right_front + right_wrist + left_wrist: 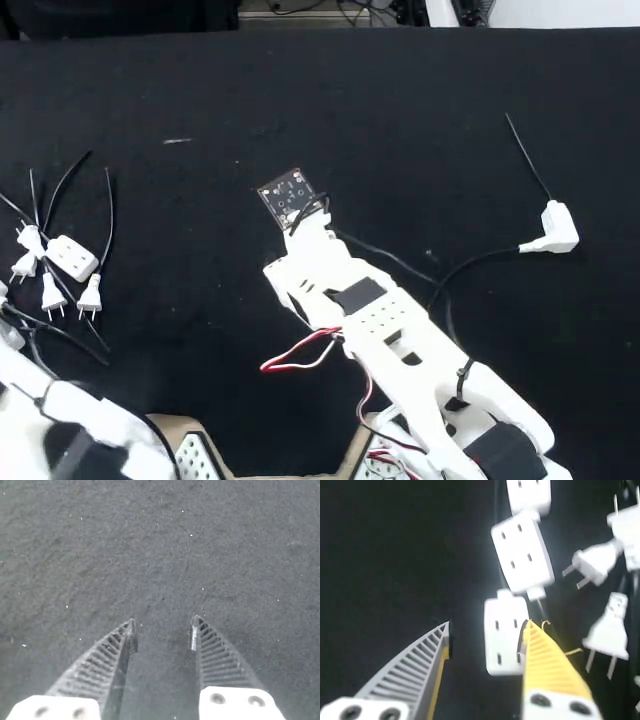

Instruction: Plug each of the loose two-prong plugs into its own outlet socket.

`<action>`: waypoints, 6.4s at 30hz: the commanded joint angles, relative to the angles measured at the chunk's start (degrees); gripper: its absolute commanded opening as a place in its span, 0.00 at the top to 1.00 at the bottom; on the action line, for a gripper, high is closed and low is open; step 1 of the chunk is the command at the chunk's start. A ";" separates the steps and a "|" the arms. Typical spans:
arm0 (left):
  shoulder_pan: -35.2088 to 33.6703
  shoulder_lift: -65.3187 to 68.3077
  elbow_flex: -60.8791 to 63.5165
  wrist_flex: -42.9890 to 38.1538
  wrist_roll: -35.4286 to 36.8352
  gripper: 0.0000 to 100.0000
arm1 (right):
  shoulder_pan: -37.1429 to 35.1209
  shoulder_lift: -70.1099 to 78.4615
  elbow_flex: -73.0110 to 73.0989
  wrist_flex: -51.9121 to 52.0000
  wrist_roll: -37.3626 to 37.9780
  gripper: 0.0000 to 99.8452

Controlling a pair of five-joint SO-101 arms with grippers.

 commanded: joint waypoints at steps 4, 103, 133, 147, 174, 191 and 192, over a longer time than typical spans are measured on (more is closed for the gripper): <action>0.13 12.75 -17.80 11.60 0.62 0.76 | -0.62 -1.71 0.04 -1.41 -0.09 0.83; -5.32 49.67 -69.32 71.03 -6.68 0.97 | -0.79 -1.71 0.04 -1.41 -0.09 0.83; 47.52 5.10 -55.52 62.07 15.47 0.97 | 14.59 -2.24 -2.07 -1.49 -0.88 0.83; 67.12 33.41 -45.85 31.74 21.63 0.97 | 20.40 -2.07 -3.03 -2.90 -8.35 0.83; 59.74 41.05 -68.18 50.46 25.23 0.79 | 16.26 -1.71 -1.89 -3.96 -8.18 0.83; 66.15 45.89 -54.55 35.34 25.67 0.79 | 16.26 -1.71 -1.89 -4.13 -8.18 0.83; 67.12 45.10 -54.55 36.04 25.67 0.79 | 16.26 -1.71 -1.89 -4.13 -8.18 0.83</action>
